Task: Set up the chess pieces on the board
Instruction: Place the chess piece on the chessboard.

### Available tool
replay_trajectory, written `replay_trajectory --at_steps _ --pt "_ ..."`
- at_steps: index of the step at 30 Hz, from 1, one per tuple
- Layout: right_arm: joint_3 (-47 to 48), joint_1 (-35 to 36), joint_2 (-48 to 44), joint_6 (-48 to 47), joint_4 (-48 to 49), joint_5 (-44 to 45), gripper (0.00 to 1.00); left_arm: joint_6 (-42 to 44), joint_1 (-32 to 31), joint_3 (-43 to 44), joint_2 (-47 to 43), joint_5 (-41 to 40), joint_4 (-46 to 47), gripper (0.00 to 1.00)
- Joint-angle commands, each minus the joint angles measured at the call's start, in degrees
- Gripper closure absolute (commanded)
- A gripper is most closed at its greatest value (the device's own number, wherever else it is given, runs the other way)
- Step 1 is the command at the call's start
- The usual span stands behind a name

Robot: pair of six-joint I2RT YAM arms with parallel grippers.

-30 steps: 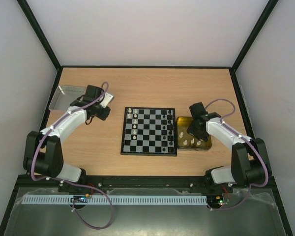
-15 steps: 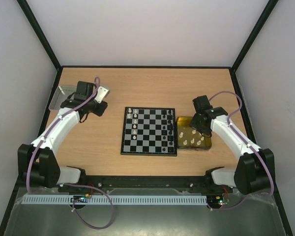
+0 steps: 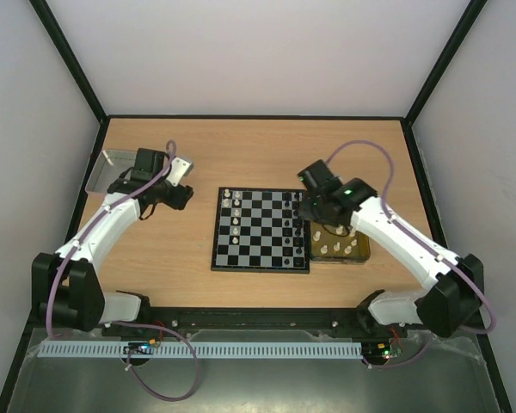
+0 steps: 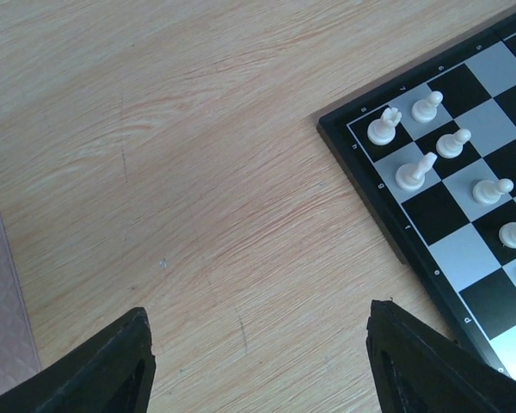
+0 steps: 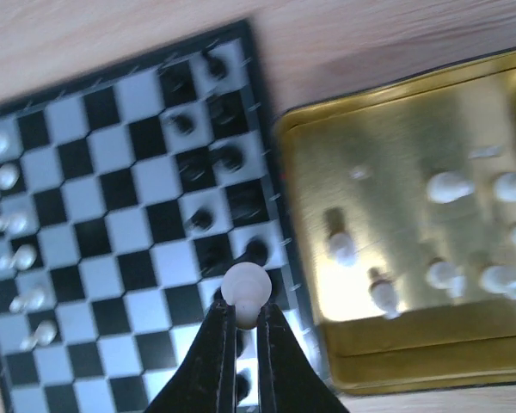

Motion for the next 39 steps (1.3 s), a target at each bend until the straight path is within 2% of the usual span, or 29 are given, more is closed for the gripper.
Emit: replay_trajectory --at_steps 1,3,8,14,27,29,31,39 --pt "3.43 9.48 4.63 5.32 -0.36 1.33 0.98 -0.6 0.28 -1.17 -1.69 0.25 0.78 0.28" --pt "4.29 13.21 7.18 6.11 1.03 1.36 0.98 -0.66 0.3 -1.46 -1.57 0.16 1.0 0.24" --pt "7.68 21.48 13.92 7.41 4.63 0.87 0.98 -0.86 0.33 -1.59 -1.27 -0.14 1.18 0.21" --pt "10.98 26.36 21.52 7.21 8.38 -1.34 0.98 -1.23 0.28 -1.92 -1.15 -1.18 1.92 0.14" --pt "18.57 27.75 34.19 4.74 9.7 -5.1 0.98 -1.41 0.46 -2.55 -0.88 -1.93 2.55 0.1" --pt "20.0 28.06 35.6 4.28 9.09 -5.3 0.98 -1.35 0.46 -2.59 -0.93 -1.96 2.5 0.06" --pt "21.05 28.24 36.72 3.96 8.41 -5.44 0.98 -1.33 0.53 -2.76 -1.08 -2.13 2.58 0.0" --pt "21.12 28.34 37.76 3.2 7.3 -6.07 0.98 -1.58 1.25 -2.92 -1.17 -2.92 3.1 0.0"
